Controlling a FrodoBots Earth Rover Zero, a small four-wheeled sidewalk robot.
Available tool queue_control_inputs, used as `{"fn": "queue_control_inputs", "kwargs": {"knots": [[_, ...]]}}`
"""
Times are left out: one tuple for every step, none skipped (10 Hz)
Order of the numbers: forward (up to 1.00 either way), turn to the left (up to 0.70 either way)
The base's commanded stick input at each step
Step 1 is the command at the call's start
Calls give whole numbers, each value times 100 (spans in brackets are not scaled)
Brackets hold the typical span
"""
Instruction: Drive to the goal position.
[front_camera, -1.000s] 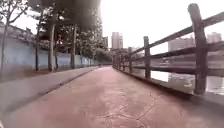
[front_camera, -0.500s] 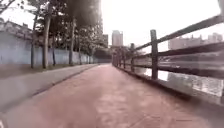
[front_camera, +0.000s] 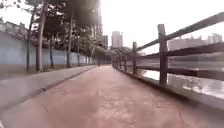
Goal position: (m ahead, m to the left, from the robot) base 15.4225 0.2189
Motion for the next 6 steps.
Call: {"fn": "queue_control_inputs", "kwargs": {"knots": [[100, 21], [100, 38], [100, 38], [100, 5], [100, 0], [100, 0]]}}
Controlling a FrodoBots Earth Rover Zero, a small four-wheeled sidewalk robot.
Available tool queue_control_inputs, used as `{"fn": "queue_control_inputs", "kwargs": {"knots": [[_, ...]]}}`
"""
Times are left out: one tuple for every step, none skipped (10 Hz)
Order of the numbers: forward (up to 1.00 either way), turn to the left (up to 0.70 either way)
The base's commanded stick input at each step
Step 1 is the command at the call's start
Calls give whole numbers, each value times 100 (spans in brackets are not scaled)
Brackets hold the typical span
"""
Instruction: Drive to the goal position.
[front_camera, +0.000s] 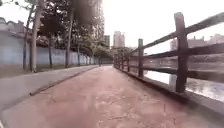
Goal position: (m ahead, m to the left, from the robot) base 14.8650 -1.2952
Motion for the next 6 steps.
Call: {"fn": "queue_control_inputs", "kwargs": {"knots": [[100, 0], [100, 0], [100, 0], [100, 0], [100, 0], [100, 0]]}}
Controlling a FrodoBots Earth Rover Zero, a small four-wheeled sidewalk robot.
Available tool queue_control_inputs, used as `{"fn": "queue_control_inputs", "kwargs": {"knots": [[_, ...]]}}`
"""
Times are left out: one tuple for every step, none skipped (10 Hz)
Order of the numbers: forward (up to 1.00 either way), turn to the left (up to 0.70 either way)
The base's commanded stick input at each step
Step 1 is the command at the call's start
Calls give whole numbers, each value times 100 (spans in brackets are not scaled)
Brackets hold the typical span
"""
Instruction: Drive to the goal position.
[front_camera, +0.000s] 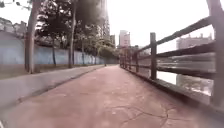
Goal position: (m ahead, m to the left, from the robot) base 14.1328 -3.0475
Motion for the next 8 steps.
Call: {"fn": "queue_control_inputs", "kwargs": {"knots": [[100, 0], [100, 0], [100, 26], [100, 40], [100, 14], [100, 0], [100, 0], [100, 0]]}}
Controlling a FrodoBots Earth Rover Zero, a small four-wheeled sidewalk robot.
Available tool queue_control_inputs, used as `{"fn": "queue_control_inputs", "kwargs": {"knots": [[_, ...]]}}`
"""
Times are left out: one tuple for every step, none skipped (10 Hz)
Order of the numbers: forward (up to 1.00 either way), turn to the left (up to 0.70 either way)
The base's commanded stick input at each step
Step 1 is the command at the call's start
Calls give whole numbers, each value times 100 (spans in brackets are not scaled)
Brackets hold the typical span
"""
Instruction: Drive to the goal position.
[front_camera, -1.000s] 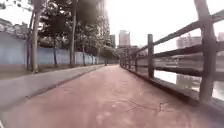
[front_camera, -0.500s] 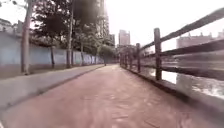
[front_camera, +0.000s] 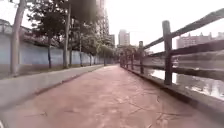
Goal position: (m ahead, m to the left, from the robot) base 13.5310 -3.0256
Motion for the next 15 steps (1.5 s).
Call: {"fn": "queue_control_inputs", "kwargs": {"knots": [[100, 0], [100, 35], [100, 19], [100, 0], [100, 0], [100, 0], [100, 0], [100, 0], [100, 0], [100, 0], [100, 0], [100, 0], [100, 0], [100, 0], [100, 0]]}}
